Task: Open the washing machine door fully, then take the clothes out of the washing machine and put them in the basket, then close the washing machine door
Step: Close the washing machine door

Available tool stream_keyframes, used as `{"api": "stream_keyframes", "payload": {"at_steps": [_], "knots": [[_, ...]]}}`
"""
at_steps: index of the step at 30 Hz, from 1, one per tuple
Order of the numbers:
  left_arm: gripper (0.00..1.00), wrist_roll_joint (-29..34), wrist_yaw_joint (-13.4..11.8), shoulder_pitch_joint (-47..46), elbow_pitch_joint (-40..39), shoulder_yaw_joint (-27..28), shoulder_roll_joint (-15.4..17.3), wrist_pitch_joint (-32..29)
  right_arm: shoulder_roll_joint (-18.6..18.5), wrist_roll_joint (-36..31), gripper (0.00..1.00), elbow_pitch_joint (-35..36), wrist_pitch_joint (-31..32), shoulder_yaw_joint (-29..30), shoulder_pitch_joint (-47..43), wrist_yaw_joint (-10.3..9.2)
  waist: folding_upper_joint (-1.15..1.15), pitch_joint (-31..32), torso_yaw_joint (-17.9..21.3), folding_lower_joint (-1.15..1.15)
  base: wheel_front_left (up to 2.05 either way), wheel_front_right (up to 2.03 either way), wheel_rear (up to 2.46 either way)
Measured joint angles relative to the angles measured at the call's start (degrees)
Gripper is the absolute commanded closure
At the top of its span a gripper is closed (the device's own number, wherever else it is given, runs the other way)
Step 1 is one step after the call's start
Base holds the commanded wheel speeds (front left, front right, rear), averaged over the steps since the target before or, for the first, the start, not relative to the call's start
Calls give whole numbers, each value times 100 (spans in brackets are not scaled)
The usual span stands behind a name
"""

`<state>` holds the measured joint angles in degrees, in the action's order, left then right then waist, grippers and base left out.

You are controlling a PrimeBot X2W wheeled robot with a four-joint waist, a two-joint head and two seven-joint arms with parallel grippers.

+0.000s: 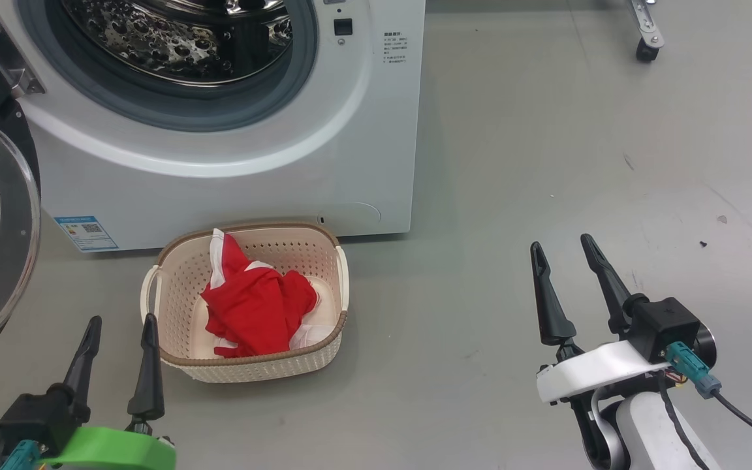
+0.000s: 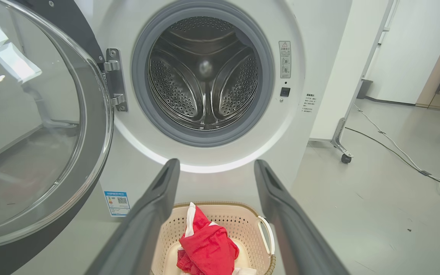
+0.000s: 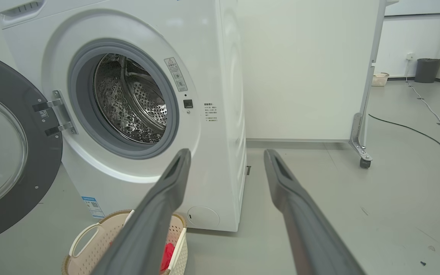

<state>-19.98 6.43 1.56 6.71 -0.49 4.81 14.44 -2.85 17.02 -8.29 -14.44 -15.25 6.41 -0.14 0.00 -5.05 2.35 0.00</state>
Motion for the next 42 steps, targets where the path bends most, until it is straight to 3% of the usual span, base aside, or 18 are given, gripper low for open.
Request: {"api": "stream_keyframes", "payload": {"at_steps": [16, 42], "knots": [[0, 3, 0, -10, 76, -70, -38, 0, 0, -3, 0, 4, 0, -1, -1, 7, 0, -79, -620, 0, 0, 0, 0], [0, 171, -58, -5, 242, -64, -71, 0, 0, 47, 0, -202, 0, -157, -36, 168, 0, 194, -2237, 0, 0, 0, 0]]}}
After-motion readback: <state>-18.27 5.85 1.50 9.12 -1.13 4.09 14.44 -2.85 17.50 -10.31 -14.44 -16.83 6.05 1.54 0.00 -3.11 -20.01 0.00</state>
